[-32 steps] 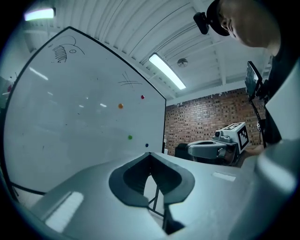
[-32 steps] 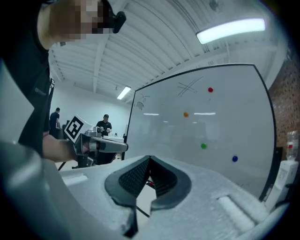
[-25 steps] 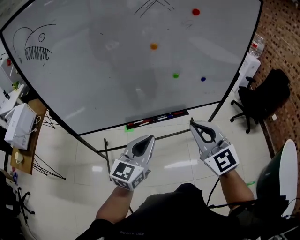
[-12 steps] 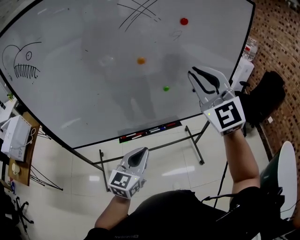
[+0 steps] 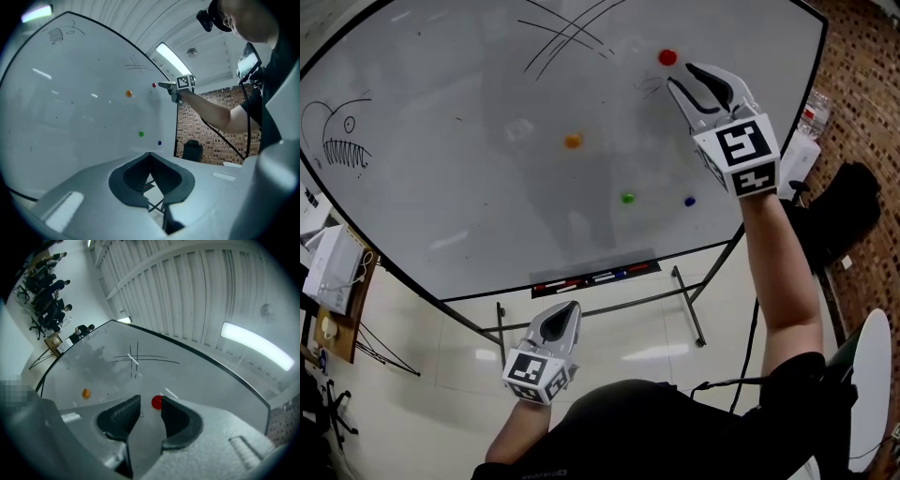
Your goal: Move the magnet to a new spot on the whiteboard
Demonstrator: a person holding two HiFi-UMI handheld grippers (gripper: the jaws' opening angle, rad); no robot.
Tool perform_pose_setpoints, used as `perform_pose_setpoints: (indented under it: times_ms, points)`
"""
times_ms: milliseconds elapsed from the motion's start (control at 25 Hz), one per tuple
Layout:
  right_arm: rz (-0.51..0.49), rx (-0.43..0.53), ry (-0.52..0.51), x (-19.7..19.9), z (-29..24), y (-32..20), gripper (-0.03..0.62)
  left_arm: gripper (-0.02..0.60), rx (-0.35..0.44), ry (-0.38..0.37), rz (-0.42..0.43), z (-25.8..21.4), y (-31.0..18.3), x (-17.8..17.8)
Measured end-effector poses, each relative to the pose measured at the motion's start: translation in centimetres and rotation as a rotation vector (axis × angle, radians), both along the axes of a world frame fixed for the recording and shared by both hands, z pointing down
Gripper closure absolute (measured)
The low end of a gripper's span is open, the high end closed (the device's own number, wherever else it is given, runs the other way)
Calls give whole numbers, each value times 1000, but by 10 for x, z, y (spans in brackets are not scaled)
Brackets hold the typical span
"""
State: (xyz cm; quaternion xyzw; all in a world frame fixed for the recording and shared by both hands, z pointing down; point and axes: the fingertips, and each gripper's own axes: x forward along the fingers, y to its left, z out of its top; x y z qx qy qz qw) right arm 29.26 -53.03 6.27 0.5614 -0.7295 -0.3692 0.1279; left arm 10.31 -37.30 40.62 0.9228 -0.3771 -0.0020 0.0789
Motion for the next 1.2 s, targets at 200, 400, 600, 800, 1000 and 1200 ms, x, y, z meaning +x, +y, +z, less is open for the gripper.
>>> perform_pose_setpoints:
  times_ms: [200,400,600,800,1000,1200]
  points:
    - [15,-28,-12,7,-14,-34,471,565,-2,7,-59,-1,-7,-5]
    - [14,-53,-14,1,-16,-47,470,565,-18,15,-91,8,-10,-8]
    - [48,-38,3,2,-15,-53,471,565,-17,22,-97,7,-11,-7]
    - [75,8,24,0,-14,-53,485,565,-23,26,-104,8,-8,-10]
    - [74,13,3,0,-14,-53,488,565,-26,29,-105,10,-5,-17]
    - [84,-7,-8,1,-14,-52,488,565,-28,35,-110,9,-2,-26]
